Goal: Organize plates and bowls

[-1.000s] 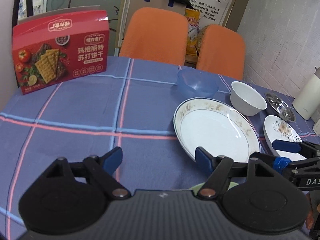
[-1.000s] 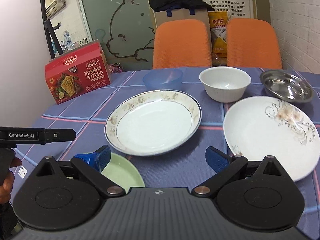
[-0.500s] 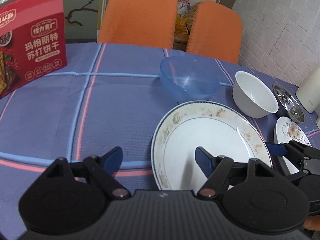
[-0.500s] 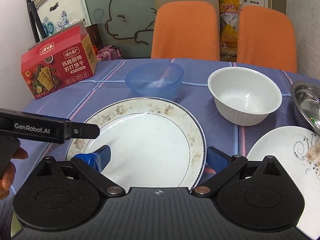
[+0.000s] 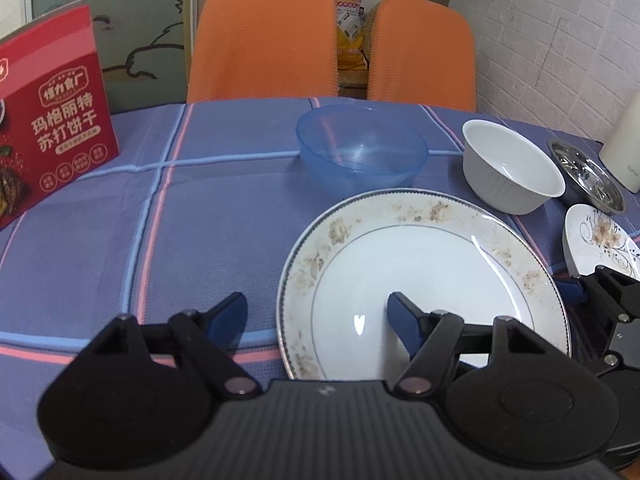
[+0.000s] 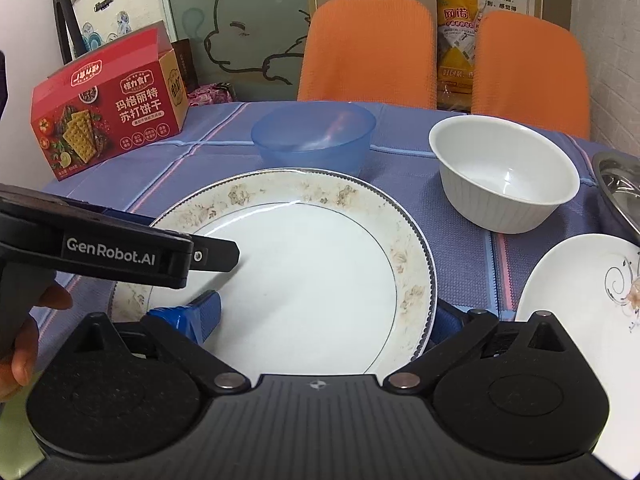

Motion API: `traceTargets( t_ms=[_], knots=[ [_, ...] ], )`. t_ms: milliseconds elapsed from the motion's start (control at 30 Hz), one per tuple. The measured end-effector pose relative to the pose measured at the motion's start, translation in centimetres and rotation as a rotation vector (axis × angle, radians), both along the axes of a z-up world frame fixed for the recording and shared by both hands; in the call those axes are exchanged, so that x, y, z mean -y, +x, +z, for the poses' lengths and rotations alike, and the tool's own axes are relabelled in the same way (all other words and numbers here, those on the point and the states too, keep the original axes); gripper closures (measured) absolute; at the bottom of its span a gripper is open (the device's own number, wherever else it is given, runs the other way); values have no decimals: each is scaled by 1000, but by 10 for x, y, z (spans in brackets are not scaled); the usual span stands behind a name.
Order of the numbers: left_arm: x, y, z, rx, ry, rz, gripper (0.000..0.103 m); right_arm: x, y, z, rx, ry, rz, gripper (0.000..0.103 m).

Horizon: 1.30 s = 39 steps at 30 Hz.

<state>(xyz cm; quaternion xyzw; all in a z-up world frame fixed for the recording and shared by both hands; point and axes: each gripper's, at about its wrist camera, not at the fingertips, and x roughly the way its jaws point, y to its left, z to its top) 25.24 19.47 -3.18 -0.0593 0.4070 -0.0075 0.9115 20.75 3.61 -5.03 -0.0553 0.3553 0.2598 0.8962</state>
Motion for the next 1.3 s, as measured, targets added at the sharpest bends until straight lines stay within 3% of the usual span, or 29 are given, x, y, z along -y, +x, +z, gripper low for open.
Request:
traceTargets(
  t_ms=[100, 300, 433, 667, 967, 1300],
  knots=[
    [6, -1, 2, 2, -15, -24, 42, -2, -4, -2, 21, -2, -15, 11],
    [-5, 0, 5, -17, -76, 11, 44, -7, -3, 6, -59, 68, -73, 11],
    [-2, -3, 7, -18, -47, 22, 44, -4, -1, 8, -107, 123, -55, 11],
    [-6, -21, 30, 23, -78, 26, 44, -8, -16, 20, -60, 128, -51, 11],
    [5, -79, 49, 33, -39, 26, 44, -3, -45, 41, -48, 166, -53, 11],
    [16, -166, 38, 6, -23, 46, 44, -1, -128, 37, -88, 185, -41, 11]
  ],
)
